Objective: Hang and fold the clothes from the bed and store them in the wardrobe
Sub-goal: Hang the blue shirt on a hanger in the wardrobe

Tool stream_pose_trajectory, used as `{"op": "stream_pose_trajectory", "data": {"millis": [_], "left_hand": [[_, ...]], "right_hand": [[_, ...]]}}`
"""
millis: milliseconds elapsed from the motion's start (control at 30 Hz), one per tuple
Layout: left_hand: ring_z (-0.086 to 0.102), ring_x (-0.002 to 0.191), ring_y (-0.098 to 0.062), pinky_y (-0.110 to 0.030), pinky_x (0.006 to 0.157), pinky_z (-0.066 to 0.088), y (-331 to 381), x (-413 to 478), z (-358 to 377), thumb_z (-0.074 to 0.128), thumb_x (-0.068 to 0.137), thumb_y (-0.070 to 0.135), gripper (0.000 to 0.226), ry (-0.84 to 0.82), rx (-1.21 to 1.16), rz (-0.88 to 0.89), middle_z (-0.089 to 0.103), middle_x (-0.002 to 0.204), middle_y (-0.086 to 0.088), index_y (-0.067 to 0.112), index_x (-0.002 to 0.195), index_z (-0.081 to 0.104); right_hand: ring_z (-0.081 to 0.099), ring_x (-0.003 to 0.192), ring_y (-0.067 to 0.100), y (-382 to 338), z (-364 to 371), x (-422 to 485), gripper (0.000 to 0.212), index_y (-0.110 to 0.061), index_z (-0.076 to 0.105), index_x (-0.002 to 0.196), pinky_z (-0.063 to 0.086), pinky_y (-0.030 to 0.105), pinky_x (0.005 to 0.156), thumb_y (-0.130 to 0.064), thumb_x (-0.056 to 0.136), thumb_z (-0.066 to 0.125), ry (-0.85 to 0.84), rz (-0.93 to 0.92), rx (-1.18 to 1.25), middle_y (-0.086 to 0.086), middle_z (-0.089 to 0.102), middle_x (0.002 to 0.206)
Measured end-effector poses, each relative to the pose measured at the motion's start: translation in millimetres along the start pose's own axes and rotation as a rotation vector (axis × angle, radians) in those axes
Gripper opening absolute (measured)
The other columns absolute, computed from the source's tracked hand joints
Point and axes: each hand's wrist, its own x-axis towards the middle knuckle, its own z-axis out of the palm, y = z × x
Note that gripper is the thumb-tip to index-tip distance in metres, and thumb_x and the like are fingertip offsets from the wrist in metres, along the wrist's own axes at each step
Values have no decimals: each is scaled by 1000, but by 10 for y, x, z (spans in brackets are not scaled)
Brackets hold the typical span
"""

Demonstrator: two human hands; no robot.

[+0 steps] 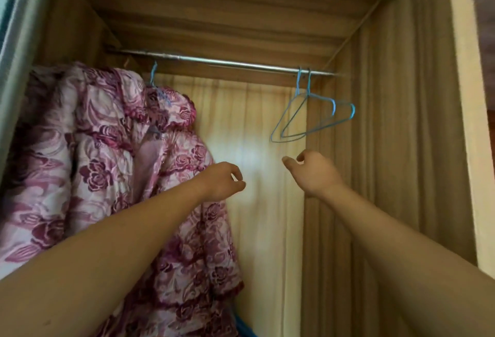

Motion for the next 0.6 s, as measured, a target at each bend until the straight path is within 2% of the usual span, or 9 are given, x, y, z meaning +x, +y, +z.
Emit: {"op": "stream_pose_trajectory", "data": {"millis": [67,100,167,233,267,433,600], "left_hand": [[62,83,-11,-27,72,46,-9,34,-9,62,92,41,27,1,-1,9,69,105,2,22,110,70],[62,83,-11,-27,72,47,-16,45,-15,62,92,41,28,-2,-4,8,68,105,3,22,111,69],[65,84,-14,-29,76,52,-28,63,-32,61,93,41,28,-4,-16,3,68,104,2,22,112,69],[67,86,-16,-32,81,55,-46,82,-57,61,93,40,28,8,-26,4,69,101,1,22,113,68],[68,85,-17,-32,81,55,-59,91,-65,61,93,39,27,13,-31,7,70,99,0,21,113,68],[66,74,-18,-29,72,51,-117,144,-107,61,93,36,26,24,-73,26,71,98,-1,20,113,66],[64,71,-16,-30,71,52,-155,181,-131,61,93,34,23,28,-87,34,70,98,0,21,110,67]], "right_hand": [[67,52,26,-53,-63,27,52,-12,55,110,53,27,48,-62,94,51,75,50,92,5,63,88],[68,52,28,-78,-95,54,53,-11,54,113,55,30,44,-60,93,53,120,72,176,7,63,90],[71,70,33,-129,-162,126,54,-13,49,120,57,39,40,-57,91,58,232,109,387,9,63,101],[67,85,36,-179,-224,209,48,-17,44,114,55,39,37,-55,90,61,317,118,513,6,59,105],[67,84,36,-200,-247,252,44,-18,42,109,54,39,36,-54,91,60,336,121,550,5,58,103],[68,47,29,-229,-360,471,38,-12,47,106,54,37,37,-47,97,57,371,168,622,9,61,90],[68,55,36,-215,-480,572,33,-20,38,98,54,38,37,-48,93,54,498,100,611,13,63,90]]}}
